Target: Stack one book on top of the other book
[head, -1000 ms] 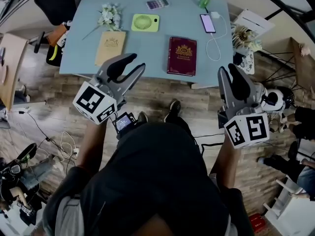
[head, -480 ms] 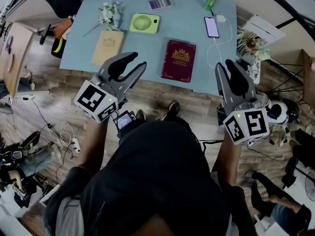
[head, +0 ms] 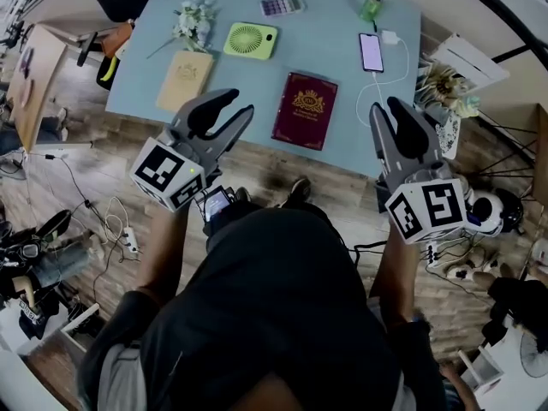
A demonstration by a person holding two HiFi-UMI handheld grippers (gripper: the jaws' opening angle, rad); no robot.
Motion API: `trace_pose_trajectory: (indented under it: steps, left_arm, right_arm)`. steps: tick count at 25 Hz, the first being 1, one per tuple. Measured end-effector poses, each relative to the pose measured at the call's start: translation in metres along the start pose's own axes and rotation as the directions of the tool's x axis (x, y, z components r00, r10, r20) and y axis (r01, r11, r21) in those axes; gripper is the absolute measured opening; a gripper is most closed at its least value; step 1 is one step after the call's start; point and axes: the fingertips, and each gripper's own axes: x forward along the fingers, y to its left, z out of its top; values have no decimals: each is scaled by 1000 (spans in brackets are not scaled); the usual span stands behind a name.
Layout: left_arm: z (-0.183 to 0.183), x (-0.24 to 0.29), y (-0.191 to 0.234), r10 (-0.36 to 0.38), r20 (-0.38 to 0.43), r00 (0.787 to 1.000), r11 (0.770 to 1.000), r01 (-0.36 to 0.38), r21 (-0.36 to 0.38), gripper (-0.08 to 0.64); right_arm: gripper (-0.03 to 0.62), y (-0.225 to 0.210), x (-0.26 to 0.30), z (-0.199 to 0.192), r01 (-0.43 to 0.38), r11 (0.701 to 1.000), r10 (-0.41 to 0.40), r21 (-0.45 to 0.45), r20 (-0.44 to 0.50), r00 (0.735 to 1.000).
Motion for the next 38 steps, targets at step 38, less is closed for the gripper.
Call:
trace_pose_trajectory:
  steps: [38]
  left_arm:
    - [-175,111,49,-50,-230,972,963,-14,-270,196]
  right_arm:
    - [109,-55,88,-186,49,966,36,253,-321,947]
